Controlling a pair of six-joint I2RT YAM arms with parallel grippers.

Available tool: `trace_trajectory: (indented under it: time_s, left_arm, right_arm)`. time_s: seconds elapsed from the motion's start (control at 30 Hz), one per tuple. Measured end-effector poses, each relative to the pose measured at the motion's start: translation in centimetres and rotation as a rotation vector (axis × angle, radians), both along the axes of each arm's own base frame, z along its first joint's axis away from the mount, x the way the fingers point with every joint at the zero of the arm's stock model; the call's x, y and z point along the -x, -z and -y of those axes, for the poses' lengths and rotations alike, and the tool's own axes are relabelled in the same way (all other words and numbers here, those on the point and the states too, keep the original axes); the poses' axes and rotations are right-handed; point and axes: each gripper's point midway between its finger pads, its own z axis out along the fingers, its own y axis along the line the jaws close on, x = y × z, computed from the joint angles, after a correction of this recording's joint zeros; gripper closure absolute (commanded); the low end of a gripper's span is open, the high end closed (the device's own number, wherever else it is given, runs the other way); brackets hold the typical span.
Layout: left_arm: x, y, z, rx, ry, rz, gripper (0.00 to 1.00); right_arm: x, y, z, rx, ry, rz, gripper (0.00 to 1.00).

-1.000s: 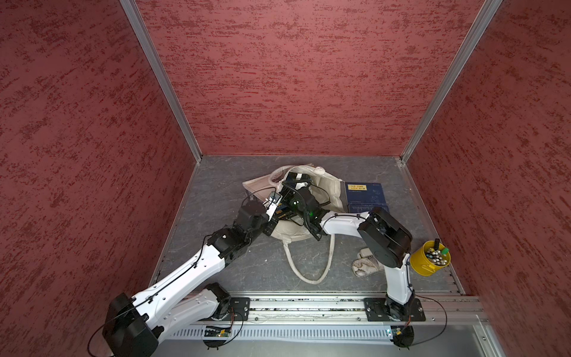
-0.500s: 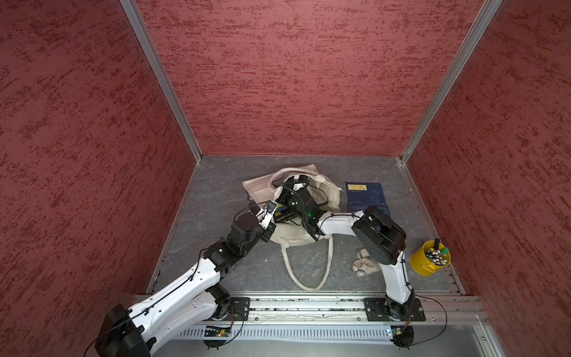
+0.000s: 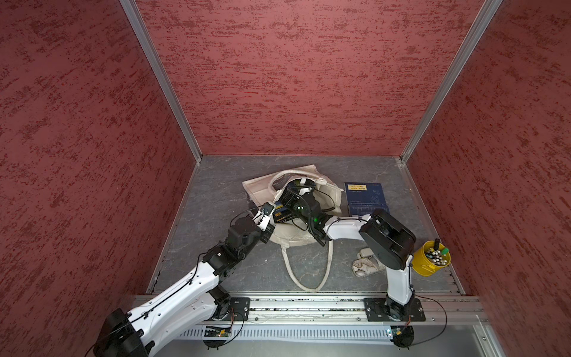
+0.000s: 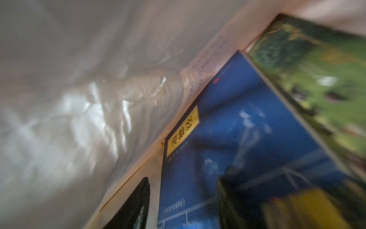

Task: Take out the books from the canvas bag
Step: Pick up the book from the canvas bag.

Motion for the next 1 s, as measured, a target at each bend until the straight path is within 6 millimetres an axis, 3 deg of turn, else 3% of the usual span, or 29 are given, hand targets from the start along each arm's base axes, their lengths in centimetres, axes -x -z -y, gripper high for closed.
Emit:
trace_trajectory:
  time_s: [0.17, 0.37, 0.53, 0.73, 0.87, 1.0]
  left_arm:
    - [-0.1, -0.1, -0.1, 0.011, -0.006, 0.001, 1.00]
    - [-0.1, -0.2, -0.1, 0.014, -0.006, 0.001, 1.00]
    - [-0.1, -0.2, -0.1, 0.015, -0.006, 0.001, 1.00]
    - [-0.1, -0.2, -0.1, 0.015, -0.006, 0.001, 1.00]
    - [-0.2, -0.3, -0.1, 0.016, -0.010, 0.005, 1.00]
    - [-0.2, -0.3, -0.1, 0.016, -0.010, 0.005, 1.00]
  right_arm:
    - [1.6, 0.0, 1.1, -0.012, 0.011, -0.024, 0.43]
    - [2.0, 0.4, 0.9, -0.034, 0.012, -0.053, 0.47]
    - [2.7, 2.1, 1.4, -0.049, 0.024, -0.107, 0.53]
    - [2.0, 3.8, 0.6, -0.035, 0.032, -0.133, 0.55]
    - [1.7, 4.0, 0.5, -0.030, 0.050, -0.131, 0.65]
    - [1.3, 4.0, 0.5, -0.004, 0.066, -0.125, 0.66]
